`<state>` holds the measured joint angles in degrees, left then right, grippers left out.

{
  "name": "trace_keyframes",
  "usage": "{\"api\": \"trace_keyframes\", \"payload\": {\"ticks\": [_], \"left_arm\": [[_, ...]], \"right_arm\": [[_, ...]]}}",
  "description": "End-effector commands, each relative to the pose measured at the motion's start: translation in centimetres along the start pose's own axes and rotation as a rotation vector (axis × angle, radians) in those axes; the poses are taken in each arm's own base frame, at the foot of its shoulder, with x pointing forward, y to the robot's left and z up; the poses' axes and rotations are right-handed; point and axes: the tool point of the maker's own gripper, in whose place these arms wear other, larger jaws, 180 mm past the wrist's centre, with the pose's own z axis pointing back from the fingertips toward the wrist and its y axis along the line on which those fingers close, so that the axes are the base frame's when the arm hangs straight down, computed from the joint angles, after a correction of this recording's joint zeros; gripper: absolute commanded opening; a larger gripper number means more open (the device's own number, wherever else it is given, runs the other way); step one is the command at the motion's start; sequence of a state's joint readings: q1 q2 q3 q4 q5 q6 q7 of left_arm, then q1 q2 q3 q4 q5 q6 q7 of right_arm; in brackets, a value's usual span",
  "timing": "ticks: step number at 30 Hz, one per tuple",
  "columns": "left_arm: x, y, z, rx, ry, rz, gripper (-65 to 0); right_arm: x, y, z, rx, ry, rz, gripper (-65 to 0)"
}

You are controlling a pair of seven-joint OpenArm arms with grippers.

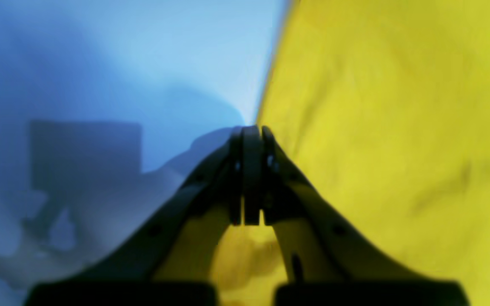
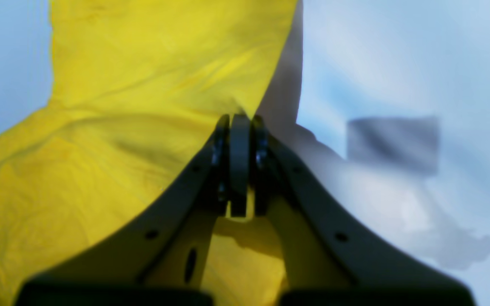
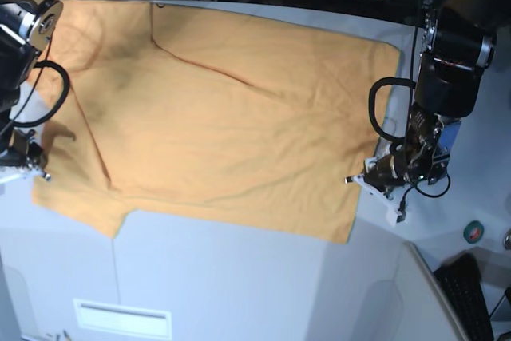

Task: Layout the t-shirt on the table in an organized manner, then fold the t-shirt properly
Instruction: 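Pull the hem corners with both grippers to straighten the shirt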

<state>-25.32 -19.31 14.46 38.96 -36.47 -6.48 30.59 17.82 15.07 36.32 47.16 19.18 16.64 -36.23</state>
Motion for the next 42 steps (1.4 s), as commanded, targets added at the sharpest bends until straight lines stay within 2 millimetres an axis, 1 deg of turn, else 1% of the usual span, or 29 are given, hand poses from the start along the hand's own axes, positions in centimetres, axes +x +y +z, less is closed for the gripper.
{"api": "trace_keyframes", "payload": {"ticks": [1, 2, 4, 7, 11, 15, 17, 21, 22, 23, 24, 25, 28, 30, 31, 33, 36, 37, 38, 39, 40, 41, 42], "left_arm": [[2.5, 0.3, 1.0, -0.007, -0.066, -0.002, -65.0], [3.0, 0.2, 1.6, -0.019, -0.091, 0.013, -65.0], [2.7, 0.8, 2.6, -0.023, -0.103, 0.053, -65.0], [2.1, 1.2, 3.9, -0.035, -0.099, 0.087, -65.0], [1.2, 1.2, 5.6, -0.047, -0.108, 0.088, -65.0], [1.1, 1.7, 5.6, -0.038, -0.111, 0.104, -65.0], [2.2, 1.4, 5.5, -0.045, -0.124, 0.108, -64.2], [3.6, 2.0, 4.9, -0.035, -0.124, 0.138, -17.4], [3.8, 2.2, 4.6, -0.031, -0.117, 0.153, -7.2], [4.2, 2.5, 4.3, -0.028, -0.120, 0.168, -0.3], [4.6, 2.5, 3.8, -0.024, -0.126, 0.172, 0.0], [4.7, 2.1, 3.1, -0.021, -0.126, 0.156, -0.8], [4.3, 0.2, 1.0, -0.018, -0.100, 0.074, -11.0], [3.5, -1.2, -0.2, -0.024, -0.074, 0.042, -15.0], [3.1, -1.7, -0.6, -0.030, -0.065, 0.048, -15.6], [2.5, -2.6, -1.0, -0.042, -0.056, 0.055, -16.3], [2.0, -2.7, -1.1, -0.043, -0.044, 0.050, -17.3], [1.8, -2.7, -1.1, -0.042, -0.042, 0.051, -20.6], [1.8, -2.6, -1.1, -0.041, -0.040, 0.051, -26.2], [1.8, -2.5, -1.1, -0.039, -0.042, 0.054, -34.6], [1.9, -2.3, -1.1, -0.036, -0.042, 0.054, -43.6], [1.9, -2.2, -1.0, -0.035, -0.043, 0.053, -54.3], [1.9, -2.1, -1.0, -0.033, -0.041, 0.053, -63.7]], "right_arm": [[2.8, 0.1, 0.7, 0.008, -0.067, 0.010, -65.0], [2.6, 0.0, 0.7, 0.006, -0.065, 0.010, -65.0], [2.6, 0.0, 0.7, 0.006, -0.065, 0.010, -65.0], [2.6, 0.0, 0.7, 0.006, -0.065, 0.010, -65.0], [2.6, 0.0, 0.7, 0.006, -0.065, 0.010, -65.0], [2.6, 0.0, 0.7, 0.006, -0.065, 0.010, -65.0], [2.6, 0.0, 0.7, 0.006, -0.065, 0.010, -65.0], [2.5, 0.0, 0.7, 0.005, -0.064, 0.010, -65.0], [2.5, 0.0, 0.7, 0.005, -0.064, 0.010, -65.0], [2.5, 0.0, 0.7, 0.005, -0.064, 0.010, -65.0], [2.5, 0.0, 0.7, 0.005, -0.064, 0.010, -65.0], [2.5, 0.0, 0.7, 0.005, -0.064, 0.010, -65.0], [2.5, 0.0, 0.7, 0.007, -0.063, 0.009, -65.0], [2.5, 0.0, 0.7, 0.007, -0.063, 0.009, -65.0], [2.5, 0.0, 0.7, 0.007, -0.063, 0.009, -65.0], [2.5, 0.0, 0.7, 0.007, -0.063, 0.009, -65.0], [2.2, -0.1, 0.7, 0.003, -0.057, 0.011, -65.0], [2.2, -0.1, 0.7, 0.003, -0.057, 0.011, -65.0], [2.2, -0.1, 0.7, 0.003, -0.057, 0.011, -65.0], [2.2, -0.1, 0.7, 0.003, -0.057, 0.011, -65.0], [2.2, -0.1, 0.7, 0.003, -0.057, 0.011, -65.0], [2.2, -0.1, 0.7, 0.003, -0.057, 0.011, -65.0], [2.2, -0.1, 0.7, 0.003, -0.057, 0.011, -65.0]]}}
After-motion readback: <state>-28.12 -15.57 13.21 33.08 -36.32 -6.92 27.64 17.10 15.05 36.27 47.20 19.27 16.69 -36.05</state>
